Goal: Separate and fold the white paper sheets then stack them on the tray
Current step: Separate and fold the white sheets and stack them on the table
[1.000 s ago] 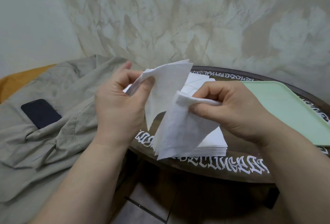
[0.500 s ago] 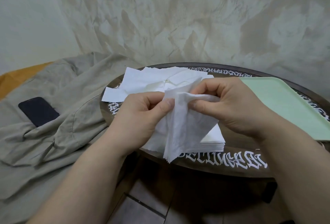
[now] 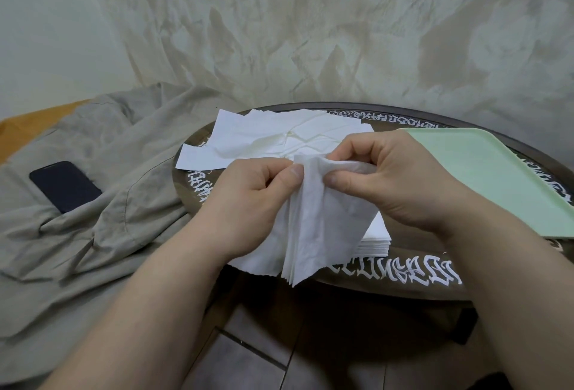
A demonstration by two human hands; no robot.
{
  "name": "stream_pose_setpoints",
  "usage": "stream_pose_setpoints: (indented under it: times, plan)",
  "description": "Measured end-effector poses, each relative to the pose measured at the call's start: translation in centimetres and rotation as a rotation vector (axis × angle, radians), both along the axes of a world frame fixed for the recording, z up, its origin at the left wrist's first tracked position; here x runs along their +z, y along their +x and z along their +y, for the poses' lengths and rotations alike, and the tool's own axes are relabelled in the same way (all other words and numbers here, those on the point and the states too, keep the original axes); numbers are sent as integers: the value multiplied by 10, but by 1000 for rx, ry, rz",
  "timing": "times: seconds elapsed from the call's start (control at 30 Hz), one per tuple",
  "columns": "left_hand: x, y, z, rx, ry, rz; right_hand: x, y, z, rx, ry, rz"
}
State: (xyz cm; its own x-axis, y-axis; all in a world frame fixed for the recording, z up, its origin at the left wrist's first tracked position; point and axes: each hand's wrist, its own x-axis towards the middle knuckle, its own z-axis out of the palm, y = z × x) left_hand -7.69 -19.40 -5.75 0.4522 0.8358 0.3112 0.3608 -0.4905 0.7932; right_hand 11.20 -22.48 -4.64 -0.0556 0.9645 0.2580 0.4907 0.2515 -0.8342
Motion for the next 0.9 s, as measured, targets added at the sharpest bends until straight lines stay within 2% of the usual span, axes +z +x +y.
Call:
stream_pose_setpoints:
  times: [0.27, 0.47, 0.9]
  plan:
    - [-5, 1, 3, -24, 19, 5, -3, -1, 2, -21, 11, -35]
    - [-9, 1, 4, -21, 7, 95, -5, -1, 3, -26, 16, -47]
    - [-10, 2, 5, -23, -5, 63, -5, -2, 3, -21, 64, -81]
